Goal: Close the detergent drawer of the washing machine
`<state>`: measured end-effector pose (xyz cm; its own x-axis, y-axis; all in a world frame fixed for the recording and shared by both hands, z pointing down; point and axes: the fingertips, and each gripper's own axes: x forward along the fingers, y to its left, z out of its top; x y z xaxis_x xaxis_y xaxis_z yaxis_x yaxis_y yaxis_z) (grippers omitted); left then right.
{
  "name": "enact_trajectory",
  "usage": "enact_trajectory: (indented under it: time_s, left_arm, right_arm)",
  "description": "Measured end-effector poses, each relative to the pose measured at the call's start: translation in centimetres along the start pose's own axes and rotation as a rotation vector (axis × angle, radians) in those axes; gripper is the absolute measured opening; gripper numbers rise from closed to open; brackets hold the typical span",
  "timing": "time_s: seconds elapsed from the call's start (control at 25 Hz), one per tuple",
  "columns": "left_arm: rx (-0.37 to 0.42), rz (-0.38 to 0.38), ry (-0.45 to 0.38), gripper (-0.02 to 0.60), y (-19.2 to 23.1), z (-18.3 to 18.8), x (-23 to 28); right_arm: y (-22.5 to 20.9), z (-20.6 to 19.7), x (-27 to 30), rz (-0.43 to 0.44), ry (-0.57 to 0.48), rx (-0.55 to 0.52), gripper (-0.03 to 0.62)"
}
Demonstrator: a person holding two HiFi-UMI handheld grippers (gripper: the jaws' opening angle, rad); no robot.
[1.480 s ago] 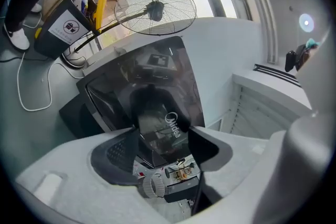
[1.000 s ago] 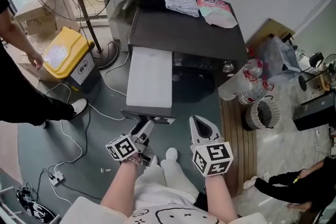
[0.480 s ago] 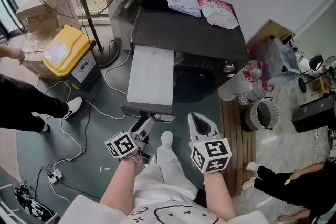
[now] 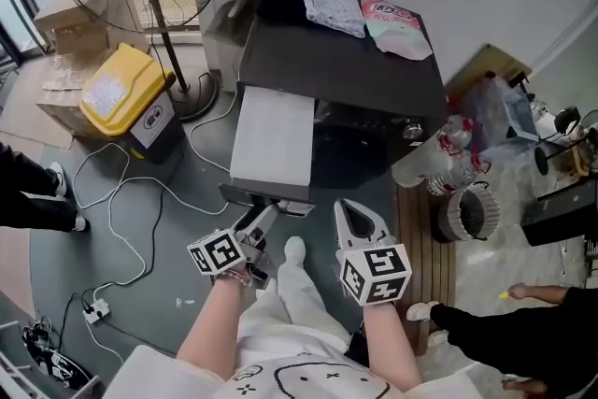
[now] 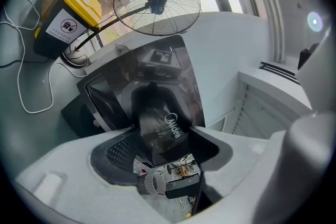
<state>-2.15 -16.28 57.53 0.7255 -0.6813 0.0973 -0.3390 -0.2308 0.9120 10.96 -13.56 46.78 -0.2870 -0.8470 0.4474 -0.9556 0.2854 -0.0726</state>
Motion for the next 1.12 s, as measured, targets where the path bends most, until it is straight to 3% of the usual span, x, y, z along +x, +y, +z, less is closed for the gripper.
enact_trajectory:
  time_s: [0.68, 1.12]
  left_arm:
    - [-0.012, 0.054, 0.002, 0.287, 1.3, 2.2, 3.5]
    - [-0.023, 0.031, -0.027, 0.287, 1.4, 2.7, 4.0]
  right_arm:
    - [-2.8, 2.3, 4.8, 0.045, 0.007, 0.005, -0.006]
    - [-4.3, 2.7, 7.4, 0.072, 0.028, 0.008, -0.006]
